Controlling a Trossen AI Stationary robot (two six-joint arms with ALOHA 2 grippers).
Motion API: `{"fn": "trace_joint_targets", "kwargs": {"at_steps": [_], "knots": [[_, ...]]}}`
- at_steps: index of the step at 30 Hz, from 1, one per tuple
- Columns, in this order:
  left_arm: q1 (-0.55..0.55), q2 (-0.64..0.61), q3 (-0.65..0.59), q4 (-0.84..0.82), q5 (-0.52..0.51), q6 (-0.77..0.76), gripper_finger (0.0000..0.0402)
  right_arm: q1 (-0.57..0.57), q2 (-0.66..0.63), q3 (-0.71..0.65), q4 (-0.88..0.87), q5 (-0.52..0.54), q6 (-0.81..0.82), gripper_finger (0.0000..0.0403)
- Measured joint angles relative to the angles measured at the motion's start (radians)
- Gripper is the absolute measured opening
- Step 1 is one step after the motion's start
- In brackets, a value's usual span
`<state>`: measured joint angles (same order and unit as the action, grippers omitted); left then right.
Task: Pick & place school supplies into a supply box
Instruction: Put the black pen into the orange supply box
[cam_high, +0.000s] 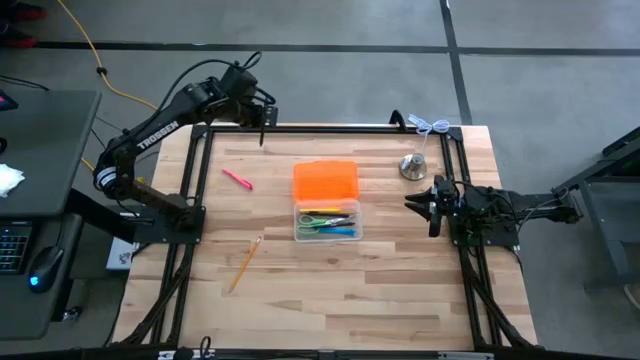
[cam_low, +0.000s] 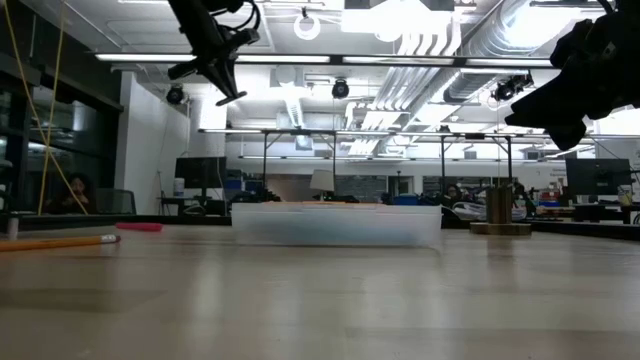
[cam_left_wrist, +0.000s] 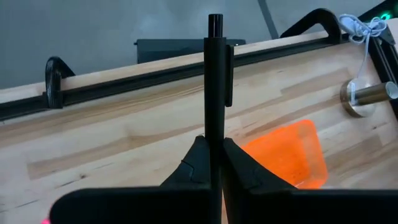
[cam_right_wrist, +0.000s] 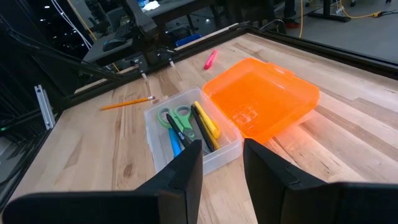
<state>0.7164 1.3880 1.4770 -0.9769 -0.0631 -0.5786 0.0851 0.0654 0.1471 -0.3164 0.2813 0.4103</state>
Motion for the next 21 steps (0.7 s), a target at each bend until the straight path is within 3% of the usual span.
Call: {"fn": "trace_joint_targets", "kwargs": {"at_steps": [15, 21], "knots": [[-0.005, 0.000, 0.003, -0.011, 0.003, 0.013, 0.0040, 0.000, 0.000, 0.000, 0.000, 0.000, 0.000, 0.0094], [-0.005, 0.000, 0.003, 0.055, 0.089, 0.055, 0.0040, 0.000, 0.000, 0.000, 0.000, 0.000, 0.000, 0.0094]]}}
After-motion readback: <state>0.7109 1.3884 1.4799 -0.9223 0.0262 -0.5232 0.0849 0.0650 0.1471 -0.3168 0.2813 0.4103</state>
